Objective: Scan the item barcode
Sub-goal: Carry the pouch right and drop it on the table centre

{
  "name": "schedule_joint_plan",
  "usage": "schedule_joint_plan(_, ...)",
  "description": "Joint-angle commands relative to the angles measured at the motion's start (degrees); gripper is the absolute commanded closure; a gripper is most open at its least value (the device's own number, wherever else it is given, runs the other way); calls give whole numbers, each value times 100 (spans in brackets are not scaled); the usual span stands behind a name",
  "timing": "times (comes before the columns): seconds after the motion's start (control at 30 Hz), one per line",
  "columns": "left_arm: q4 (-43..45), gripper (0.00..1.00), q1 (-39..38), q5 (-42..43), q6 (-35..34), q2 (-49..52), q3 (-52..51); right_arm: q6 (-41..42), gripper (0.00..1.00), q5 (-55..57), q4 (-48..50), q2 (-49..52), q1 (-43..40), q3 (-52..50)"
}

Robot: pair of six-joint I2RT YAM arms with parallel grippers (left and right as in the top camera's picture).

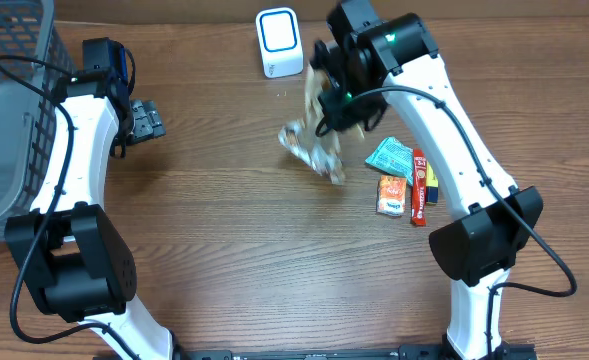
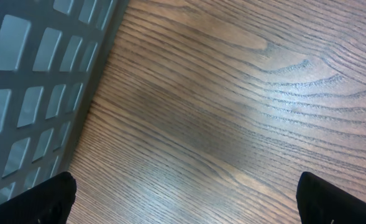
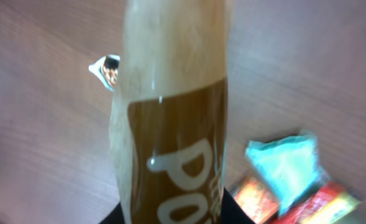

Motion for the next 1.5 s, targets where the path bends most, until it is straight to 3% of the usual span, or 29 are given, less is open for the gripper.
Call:
schedule_joint_plan(0.0, 15, 0, -11, -74, -57, 7, 109, -260, 96, -597, -225, 26, -140, -389)
schedule_joint_plan(0.3, 15, 0, -11, -74, -57, 7, 109, -234, 83, -339, 208, 28, -343, -1722)
schedule_joint_plan(0.5, 15, 0, -13, -74, -57, 7, 109, -190, 38, -238, 621, 28, -396, -2389)
schedule_joint_plan(0.6, 15, 0, -11, -74, -57, 7, 109, 2, 21, -142, 761, 28, -428, -2524)
schedule_joint_plan(0.67, 15, 0, -11, -74, -57, 7, 109, 81, 0, -142, 826, 28, -437, -2559)
schedule_joint_plan(1.03, 15, 0, -11, -74, -57, 7, 109, 87, 0, -146, 1172, 28, -437, -2559)
schedule_joint_plan(1.47, 15, 0, -11, -74, -57, 7, 109, 87, 0, -146, 2846, 28, -437, -2559)
